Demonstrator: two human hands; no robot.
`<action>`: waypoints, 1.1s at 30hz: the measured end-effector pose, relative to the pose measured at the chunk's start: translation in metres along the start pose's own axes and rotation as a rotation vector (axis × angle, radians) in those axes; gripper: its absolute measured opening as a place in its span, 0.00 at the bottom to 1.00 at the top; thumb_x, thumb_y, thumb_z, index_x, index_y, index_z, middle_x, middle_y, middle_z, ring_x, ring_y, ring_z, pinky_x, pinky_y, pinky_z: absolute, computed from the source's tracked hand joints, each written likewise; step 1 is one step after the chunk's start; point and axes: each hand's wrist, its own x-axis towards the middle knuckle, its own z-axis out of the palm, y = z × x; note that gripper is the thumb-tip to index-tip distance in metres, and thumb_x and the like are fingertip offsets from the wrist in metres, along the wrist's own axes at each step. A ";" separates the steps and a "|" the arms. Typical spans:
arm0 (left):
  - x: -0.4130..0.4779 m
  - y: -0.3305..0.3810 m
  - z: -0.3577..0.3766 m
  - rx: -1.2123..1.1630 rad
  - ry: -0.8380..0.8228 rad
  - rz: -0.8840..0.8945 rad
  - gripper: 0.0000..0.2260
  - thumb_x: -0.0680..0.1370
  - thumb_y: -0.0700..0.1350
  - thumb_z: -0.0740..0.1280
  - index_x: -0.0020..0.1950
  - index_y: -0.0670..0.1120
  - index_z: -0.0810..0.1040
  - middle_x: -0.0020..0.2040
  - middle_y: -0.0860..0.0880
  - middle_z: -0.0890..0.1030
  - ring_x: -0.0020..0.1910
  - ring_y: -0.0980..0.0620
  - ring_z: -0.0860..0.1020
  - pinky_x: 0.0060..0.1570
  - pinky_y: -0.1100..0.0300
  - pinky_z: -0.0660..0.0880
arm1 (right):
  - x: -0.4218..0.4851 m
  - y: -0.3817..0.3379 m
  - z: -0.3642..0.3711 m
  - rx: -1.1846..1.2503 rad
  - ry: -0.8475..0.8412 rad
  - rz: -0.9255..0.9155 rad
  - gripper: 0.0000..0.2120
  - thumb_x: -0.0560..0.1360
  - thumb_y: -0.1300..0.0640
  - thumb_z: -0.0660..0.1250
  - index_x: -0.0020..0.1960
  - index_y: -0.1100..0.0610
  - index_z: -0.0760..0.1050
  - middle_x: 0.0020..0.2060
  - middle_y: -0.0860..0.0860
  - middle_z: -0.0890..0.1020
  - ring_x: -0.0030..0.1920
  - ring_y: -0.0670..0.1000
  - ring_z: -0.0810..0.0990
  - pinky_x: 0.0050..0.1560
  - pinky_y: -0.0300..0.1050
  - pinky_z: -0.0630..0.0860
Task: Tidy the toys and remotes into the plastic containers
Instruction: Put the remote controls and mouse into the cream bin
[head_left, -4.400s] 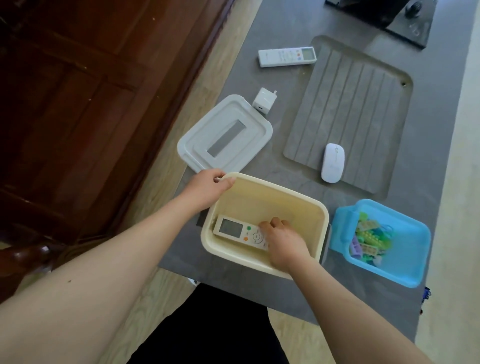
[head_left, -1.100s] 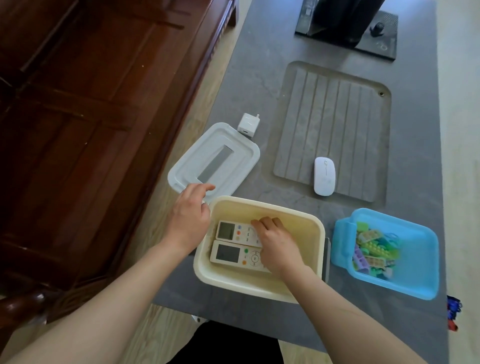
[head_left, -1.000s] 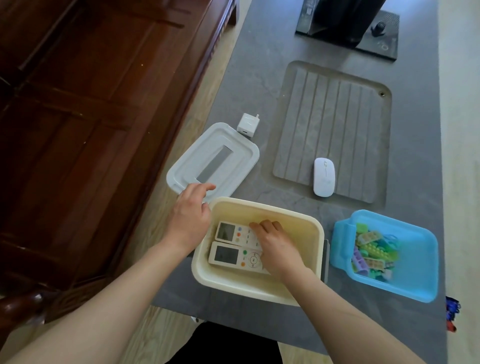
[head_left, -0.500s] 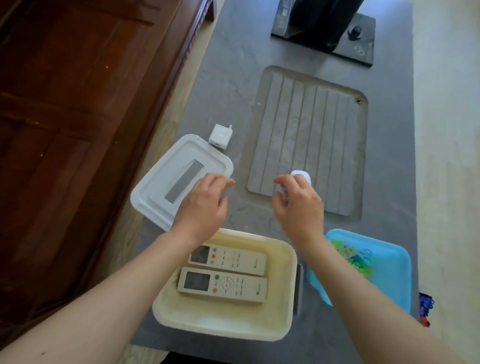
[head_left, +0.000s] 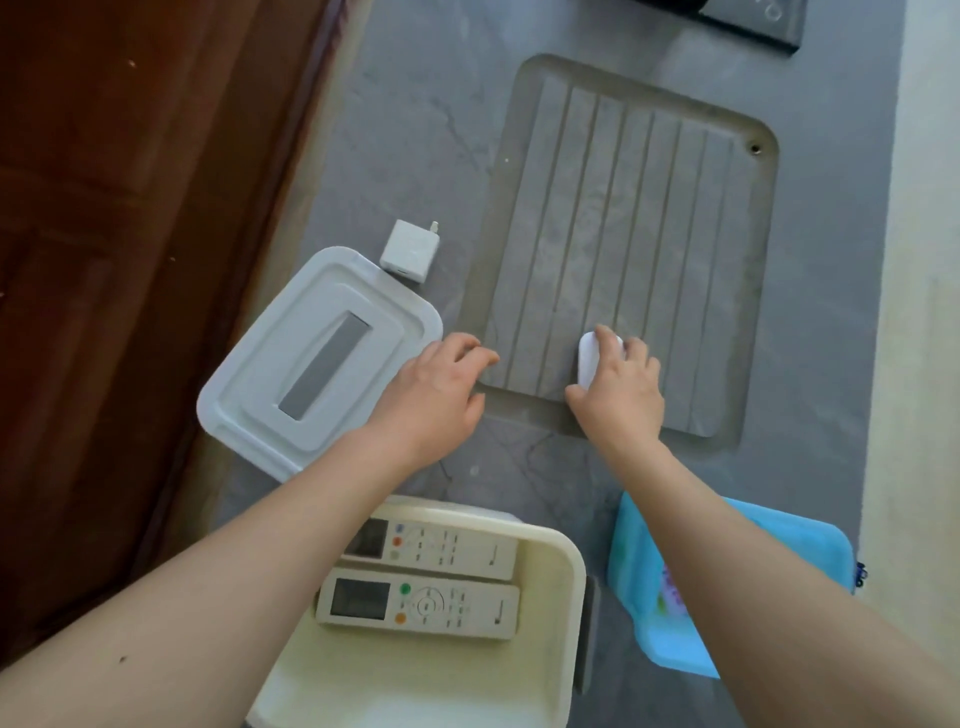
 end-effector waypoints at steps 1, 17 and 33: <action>0.001 -0.002 0.001 0.000 -0.005 -0.007 0.19 0.78 0.43 0.63 0.69 0.48 0.70 0.68 0.49 0.69 0.65 0.47 0.69 0.63 0.53 0.66 | 0.002 0.000 0.001 -0.001 0.009 -0.004 0.32 0.69 0.56 0.67 0.71 0.50 0.61 0.66 0.56 0.66 0.62 0.60 0.66 0.48 0.50 0.71; -0.047 0.004 -0.017 -0.038 0.084 0.003 0.19 0.77 0.42 0.63 0.69 0.48 0.71 0.67 0.49 0.70 0.65 0.48 0.69 0.63 0.53 0.66 | -0.068 -0.020 -0.029 0.176 0.179 -0.024 0.32 0.65 0.49 0.69 0.67 0.44 0.65 0.57 0.51 0.68 0.57 0.55 0.69 0.44 0.46 0.67; -0.149 0.003 -0.025 -0.020 0.255 0.089 0.18 0.77 0.40 0.63 0.67 0.47 0.73 0.65 0.50 0.72 0.63 0.50 0.71 0.61 0.56 0.69 | -0.243 -0.030 0.012 0.213 0.189 -0.168 0.33 0.62 0.46 0.70 0.66 0.44 0.65 0.54 0.47 0.67 0.53 0.49 0.70 0.42 0.43 0.73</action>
